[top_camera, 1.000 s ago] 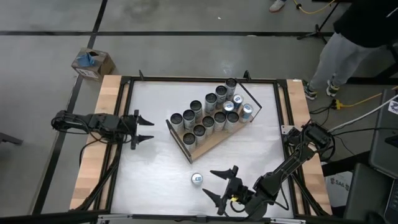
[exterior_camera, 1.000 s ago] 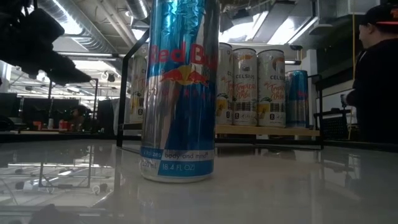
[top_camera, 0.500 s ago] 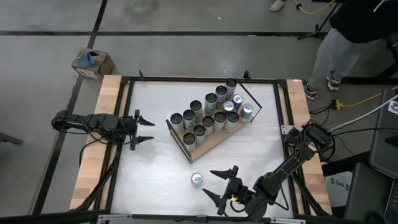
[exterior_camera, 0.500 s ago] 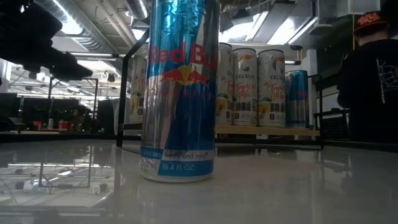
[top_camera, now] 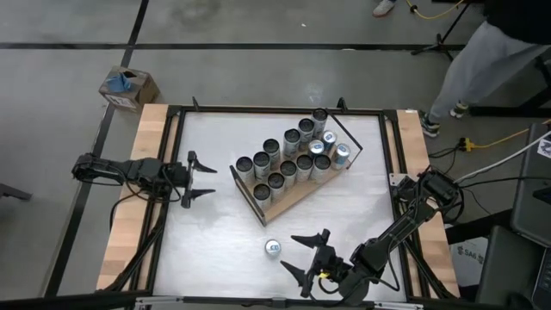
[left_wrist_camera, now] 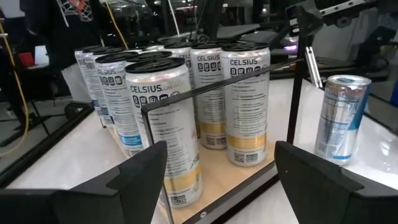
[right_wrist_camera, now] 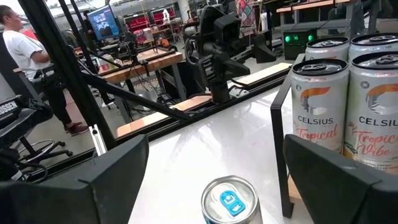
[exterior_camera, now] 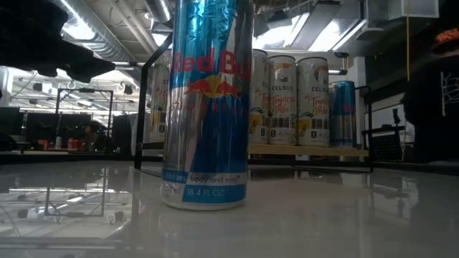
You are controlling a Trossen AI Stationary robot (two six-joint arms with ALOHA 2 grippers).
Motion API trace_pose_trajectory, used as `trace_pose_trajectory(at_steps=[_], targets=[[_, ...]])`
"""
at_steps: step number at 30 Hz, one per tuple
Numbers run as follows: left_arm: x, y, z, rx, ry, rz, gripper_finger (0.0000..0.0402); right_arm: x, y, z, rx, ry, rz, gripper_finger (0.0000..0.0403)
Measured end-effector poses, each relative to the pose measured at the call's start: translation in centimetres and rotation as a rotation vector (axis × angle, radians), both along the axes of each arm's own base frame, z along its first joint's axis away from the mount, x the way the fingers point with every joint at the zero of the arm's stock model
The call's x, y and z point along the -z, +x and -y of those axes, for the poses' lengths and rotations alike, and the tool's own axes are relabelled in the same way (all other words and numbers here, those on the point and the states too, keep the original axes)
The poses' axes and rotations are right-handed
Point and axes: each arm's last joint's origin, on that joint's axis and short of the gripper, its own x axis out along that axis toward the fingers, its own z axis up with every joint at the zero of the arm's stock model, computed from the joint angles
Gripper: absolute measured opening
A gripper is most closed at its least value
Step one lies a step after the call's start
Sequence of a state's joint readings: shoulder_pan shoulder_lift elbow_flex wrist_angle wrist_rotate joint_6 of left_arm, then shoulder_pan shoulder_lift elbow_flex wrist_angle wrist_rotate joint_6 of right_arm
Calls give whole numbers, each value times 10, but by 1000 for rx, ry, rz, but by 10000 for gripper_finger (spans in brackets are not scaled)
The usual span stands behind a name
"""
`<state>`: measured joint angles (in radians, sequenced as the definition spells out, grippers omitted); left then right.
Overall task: Place canned beverage on shelf
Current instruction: Put the blue soda can on the shelf
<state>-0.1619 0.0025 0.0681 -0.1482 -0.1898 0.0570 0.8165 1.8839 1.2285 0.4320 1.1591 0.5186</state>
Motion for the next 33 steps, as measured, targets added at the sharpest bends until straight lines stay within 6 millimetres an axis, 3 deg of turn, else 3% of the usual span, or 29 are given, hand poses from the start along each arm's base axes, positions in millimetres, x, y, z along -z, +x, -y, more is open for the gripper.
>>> trace_pose_trajectory(at_steps=[9,16,33], targets=[[0,0,0,-17,-135,4,289,2,0,-2,-75,3,-22,360],[0,0,0,-31,-340,10,289,2,0,-2,-76,-4,-29,360],[0,0,0,-34,-334,9,289,3,0,-1,-66,-13,-38,360]])
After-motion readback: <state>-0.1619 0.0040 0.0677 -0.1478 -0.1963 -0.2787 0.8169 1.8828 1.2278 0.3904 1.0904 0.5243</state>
